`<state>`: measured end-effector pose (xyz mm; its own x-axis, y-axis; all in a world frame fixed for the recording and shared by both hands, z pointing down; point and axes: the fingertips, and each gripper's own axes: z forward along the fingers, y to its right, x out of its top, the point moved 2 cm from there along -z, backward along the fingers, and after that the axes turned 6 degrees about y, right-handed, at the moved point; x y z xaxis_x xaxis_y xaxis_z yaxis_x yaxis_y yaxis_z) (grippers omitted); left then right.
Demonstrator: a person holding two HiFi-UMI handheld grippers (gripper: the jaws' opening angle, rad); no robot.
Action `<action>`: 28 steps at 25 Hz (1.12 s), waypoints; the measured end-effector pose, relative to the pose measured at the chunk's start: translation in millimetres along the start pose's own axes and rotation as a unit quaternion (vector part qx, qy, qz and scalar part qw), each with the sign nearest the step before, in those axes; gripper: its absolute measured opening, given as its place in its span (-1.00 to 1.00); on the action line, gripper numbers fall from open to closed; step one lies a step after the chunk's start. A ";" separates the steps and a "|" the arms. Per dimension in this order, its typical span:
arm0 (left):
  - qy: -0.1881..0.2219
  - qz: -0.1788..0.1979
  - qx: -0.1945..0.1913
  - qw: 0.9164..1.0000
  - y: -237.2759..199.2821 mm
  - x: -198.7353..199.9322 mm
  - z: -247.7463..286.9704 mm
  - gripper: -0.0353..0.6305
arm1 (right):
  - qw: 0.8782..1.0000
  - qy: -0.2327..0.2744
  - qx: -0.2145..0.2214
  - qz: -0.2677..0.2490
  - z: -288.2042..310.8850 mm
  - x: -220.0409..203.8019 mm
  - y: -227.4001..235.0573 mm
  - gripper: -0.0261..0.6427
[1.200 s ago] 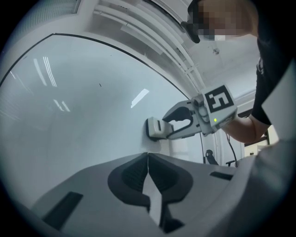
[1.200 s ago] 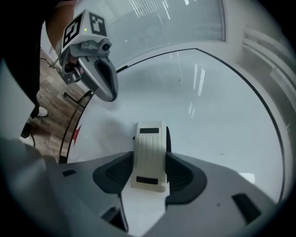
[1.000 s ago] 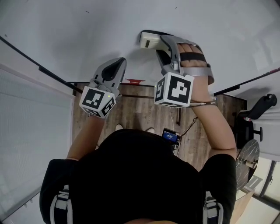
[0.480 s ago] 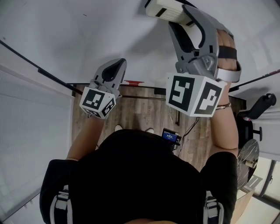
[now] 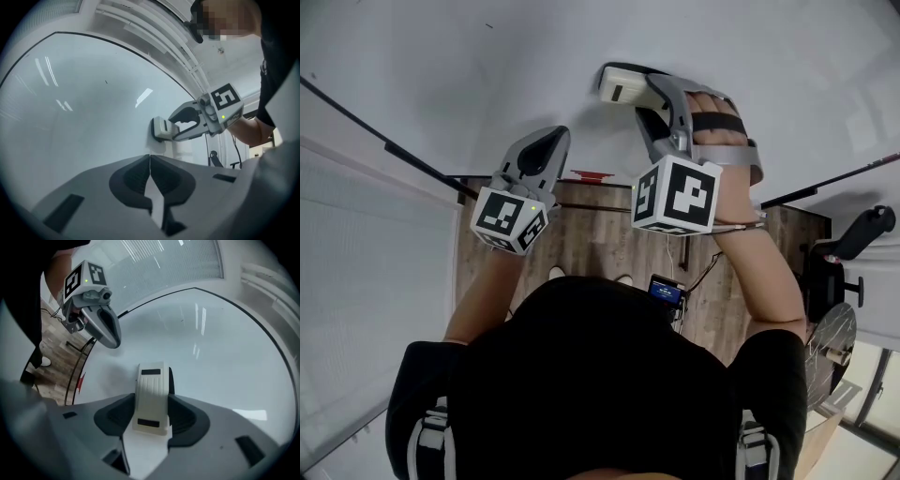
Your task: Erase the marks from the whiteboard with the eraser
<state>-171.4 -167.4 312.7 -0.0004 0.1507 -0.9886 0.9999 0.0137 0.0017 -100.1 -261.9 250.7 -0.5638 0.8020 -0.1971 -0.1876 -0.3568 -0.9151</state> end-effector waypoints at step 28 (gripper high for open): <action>-0.010 -0.020 -0.133 0.991 55.9 -51.4 -16.3 -0.88 | 0.766 0.330 -0.035 0.550 -67.3 -38.7 -125.7 -0.25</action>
<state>-115.7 -158.3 366.0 -0.0372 0.1245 -0.9915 0.9603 0.2789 -0.0010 -0.5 -215.9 349.6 0.1833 0.1093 -0.9770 0.1657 -0.9830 -0.0789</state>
